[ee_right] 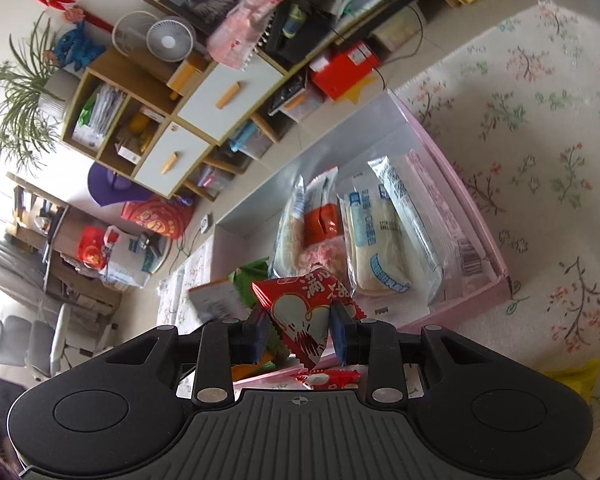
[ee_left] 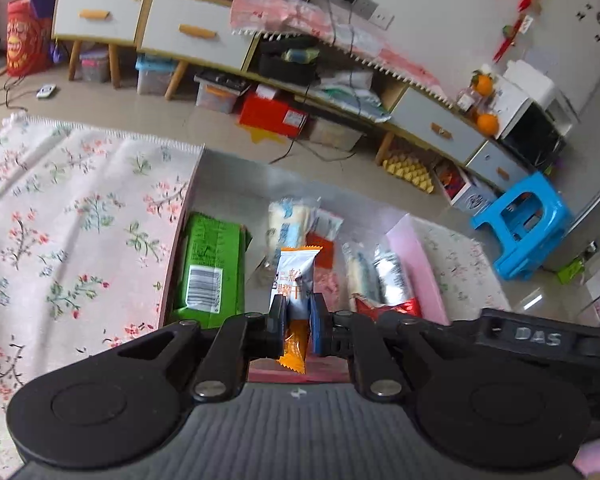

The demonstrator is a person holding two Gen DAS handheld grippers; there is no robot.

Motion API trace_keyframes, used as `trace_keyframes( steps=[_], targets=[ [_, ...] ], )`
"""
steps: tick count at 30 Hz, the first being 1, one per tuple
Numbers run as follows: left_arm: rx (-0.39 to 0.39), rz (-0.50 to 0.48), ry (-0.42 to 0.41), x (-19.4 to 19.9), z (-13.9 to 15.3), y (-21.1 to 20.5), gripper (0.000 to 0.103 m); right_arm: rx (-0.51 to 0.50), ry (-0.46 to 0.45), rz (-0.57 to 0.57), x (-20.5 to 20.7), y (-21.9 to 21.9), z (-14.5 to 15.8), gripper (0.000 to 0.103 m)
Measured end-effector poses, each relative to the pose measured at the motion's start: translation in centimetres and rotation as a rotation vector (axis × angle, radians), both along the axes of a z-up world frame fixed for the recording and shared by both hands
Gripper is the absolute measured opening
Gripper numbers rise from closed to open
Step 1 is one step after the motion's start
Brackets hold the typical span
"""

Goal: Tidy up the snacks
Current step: 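Place the cracker packet in the box with the left tool while the right tool places the candy packet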

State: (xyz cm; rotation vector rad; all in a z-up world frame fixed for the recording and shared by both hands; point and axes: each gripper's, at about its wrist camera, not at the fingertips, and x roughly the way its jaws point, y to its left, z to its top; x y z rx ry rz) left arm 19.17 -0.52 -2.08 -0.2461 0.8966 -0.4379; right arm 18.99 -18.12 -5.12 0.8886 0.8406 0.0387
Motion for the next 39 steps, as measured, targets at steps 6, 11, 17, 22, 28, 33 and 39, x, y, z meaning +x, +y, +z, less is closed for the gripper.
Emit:
trace_keyframes(
  steps=[6, 11, 17, 22, 28, 33, 39],
  targets=[
    [-0.014, 0.029, 0.032, 0.6, -1.2, -0.2, 0.01, 0.016, 0.027, -0.006, 0.6, -0.2, -1.0, 0.03],
    [-0.025, 0.049, 0.034, 0.5, -1.3, 0.3, 0.01, 0.021, 0.032, -0.017, 0.8, -0.2, -1.4, 0.03],
    [0.001, 0.07, 0.03, 0.5, -1.6, 0.6, 0.01, 0.009, 0.053, -0.034, 0.6, -0.1, -1.7, 0.029],
    [0.009, 0.056, 0.049, 0.6, -1.7, 0.5, 0.009, 0.003, 0.048, -0.024, 0.5, -0.1, -1.5, 0.03],
    [0.024, 0.032, 0.033, 0.2, -1.1, -0.2, 0.016, -0.009, 0.026, -0.011, 0.4, -0.1, -0.4, 0.041],
    [0.073, -0.006, -0.021, -0.9, 0.1, -1.1, 0.029, -0.001, 0.007, -0.023, -0.1, -0.9, 0.5, 0.057],
    [0.101, 0.003, -0.048, -2.4, 1.5, -0.4, 0.051, -0.025, -0.01, -0.009, -1.4, -1.3, 1.9, 0.069]
  ],
)
